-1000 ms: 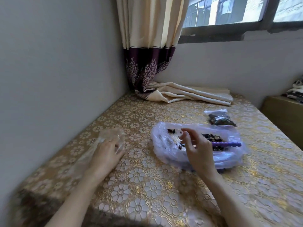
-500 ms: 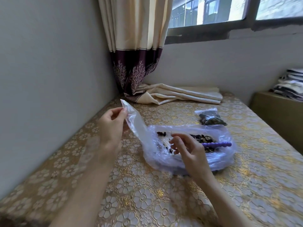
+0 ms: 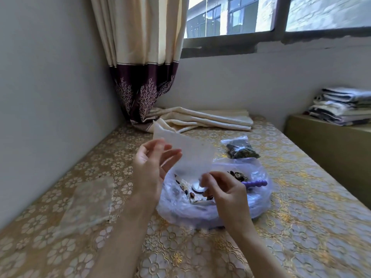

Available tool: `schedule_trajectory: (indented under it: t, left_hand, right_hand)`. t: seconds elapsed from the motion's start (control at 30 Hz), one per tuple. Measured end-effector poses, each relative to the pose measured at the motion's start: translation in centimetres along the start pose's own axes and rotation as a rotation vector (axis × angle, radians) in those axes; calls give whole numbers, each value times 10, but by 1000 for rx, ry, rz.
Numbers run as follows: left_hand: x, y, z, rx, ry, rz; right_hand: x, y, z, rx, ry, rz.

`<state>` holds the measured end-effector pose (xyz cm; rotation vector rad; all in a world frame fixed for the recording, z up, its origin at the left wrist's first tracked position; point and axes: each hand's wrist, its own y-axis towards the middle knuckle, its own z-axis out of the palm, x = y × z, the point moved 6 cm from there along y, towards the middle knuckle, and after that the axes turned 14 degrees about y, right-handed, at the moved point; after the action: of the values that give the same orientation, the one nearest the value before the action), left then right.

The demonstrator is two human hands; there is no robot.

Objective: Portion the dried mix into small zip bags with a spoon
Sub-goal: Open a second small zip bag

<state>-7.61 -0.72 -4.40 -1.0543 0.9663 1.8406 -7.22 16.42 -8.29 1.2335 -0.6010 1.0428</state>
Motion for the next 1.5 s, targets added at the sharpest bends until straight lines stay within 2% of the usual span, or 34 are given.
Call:
schedule_trajectory:
  t: [0.17,0.23,0.3,0.47,0.63,0.8,0.93,1.07,1.33,1.5]
  left_hand:
    - [8,-35,20,69,723,455]
    - [9,-42,30,126,872,578]
    - [15,-45,36,193,968,612]
    - [20,-48,38,277,948,558]
    - [23,-53,43,334,966,584]
    - [22,-52,40,309,1012,629]
    - [20,-49,35,264,1036,617]
    - [19,-51,38,294,1020,614]
    - [20,-45,30,233,986,509]
    - [16,-45,30,251,1073,578]
  right_hand:
    - [-14,5,-10,-89,226,166]
    - [-17,6,-11,-91,281,217]
    - [-22,6,-13,-109,355,270]
    - [-24,12,-12,-95,578,366]
    - [-30,10,-8,-32,677,445]
    - [-26,7,-10,-27,406,364]
    - [-13,8,-10,-18,119,177]
    - [-6,7,-6,33,47,88]
    - [-1,4,-1,67,-156,4]
    - [-2,3,6,174,-265,-6]
